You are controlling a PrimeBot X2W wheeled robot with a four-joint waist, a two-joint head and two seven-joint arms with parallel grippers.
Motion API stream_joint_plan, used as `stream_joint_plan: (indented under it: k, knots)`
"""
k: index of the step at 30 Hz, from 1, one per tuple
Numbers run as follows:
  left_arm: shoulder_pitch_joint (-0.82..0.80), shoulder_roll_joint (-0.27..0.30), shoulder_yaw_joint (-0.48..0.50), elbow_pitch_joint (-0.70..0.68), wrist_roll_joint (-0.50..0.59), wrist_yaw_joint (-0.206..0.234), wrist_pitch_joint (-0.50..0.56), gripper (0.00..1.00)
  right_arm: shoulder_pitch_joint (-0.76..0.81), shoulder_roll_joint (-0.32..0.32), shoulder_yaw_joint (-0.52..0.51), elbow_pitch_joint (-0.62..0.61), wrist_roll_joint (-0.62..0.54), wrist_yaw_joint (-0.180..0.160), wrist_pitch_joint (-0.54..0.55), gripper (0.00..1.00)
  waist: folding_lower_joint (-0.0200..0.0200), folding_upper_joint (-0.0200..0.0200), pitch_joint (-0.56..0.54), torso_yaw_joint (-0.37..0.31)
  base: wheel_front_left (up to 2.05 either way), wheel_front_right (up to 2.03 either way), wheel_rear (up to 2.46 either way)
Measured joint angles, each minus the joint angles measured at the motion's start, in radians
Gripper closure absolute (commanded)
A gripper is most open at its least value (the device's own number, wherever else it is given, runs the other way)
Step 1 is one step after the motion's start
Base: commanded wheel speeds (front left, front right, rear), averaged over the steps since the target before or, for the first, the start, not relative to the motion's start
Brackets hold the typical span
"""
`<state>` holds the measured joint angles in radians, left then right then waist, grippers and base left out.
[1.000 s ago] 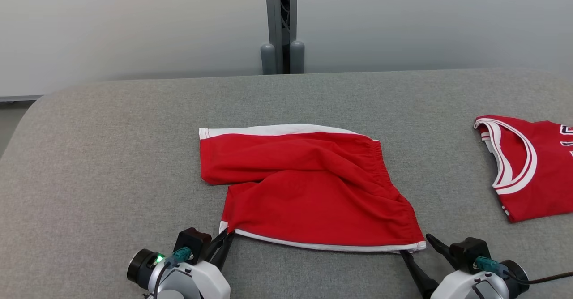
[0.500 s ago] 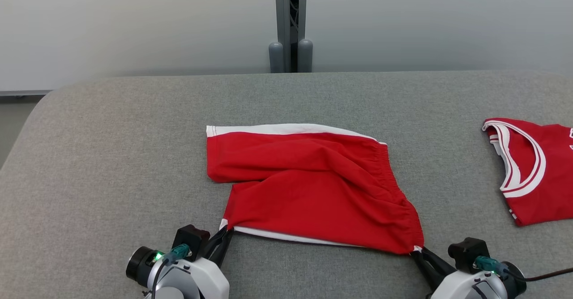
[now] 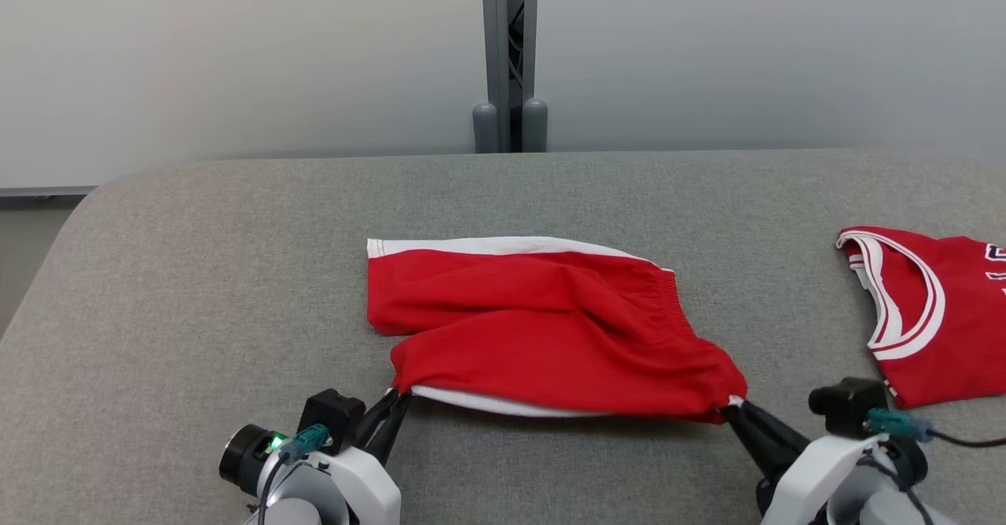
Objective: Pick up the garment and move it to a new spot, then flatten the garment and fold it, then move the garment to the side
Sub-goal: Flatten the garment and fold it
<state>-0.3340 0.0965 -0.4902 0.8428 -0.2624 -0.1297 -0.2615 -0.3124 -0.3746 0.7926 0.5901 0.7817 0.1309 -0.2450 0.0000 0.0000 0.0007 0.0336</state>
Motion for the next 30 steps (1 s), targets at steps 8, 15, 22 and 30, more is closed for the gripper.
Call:
stream_joint_plan:
  k: [8, 15, 22, 30]
  knots:
    - [-0.036, 0.027, 0.021, -0.109, -0.053, 0.0, 0.0, 1.0, -0.125, -0.102, 0.057, -0.125, 0.216, 0.0, 0.04, 1.0, 0.0, 0.0001, -0.041, 0.009, 0.0, 0.0, 0.0]
    - [-0.176, 0.063, -0.021, -0.137, -0.134, 0.0, 0.001, 1.0, -0.277, -0.156, 0.061, -0.239, 0.421, 0.0, 0.109, 1.0, 0.0, 0.0, -0.075, 0.023, 0.0, 0.0, 0.0]
    - [-0.422, 0.105, -0.036, -0.128, -0.266, 0.0, 0.1, 1.0, -0.509, -0.161, 0.059, -0.265, 0.542, 0.0, 0.176, 1.0, 0.0, 0.0, -0.112, 0.027, 0.0, 0.0, 0.0]
    - [-0.574, 0.104, -0.003, -0.052, -0.436, 0.0, 0.242, 1.0, -0.672, -0.115, 0.094, -0.129, 0.623, 0.0, 0.267, 1.0, 0.0, 0.0, -0.147, 0.018, 0.0, 0.0, 0.0]
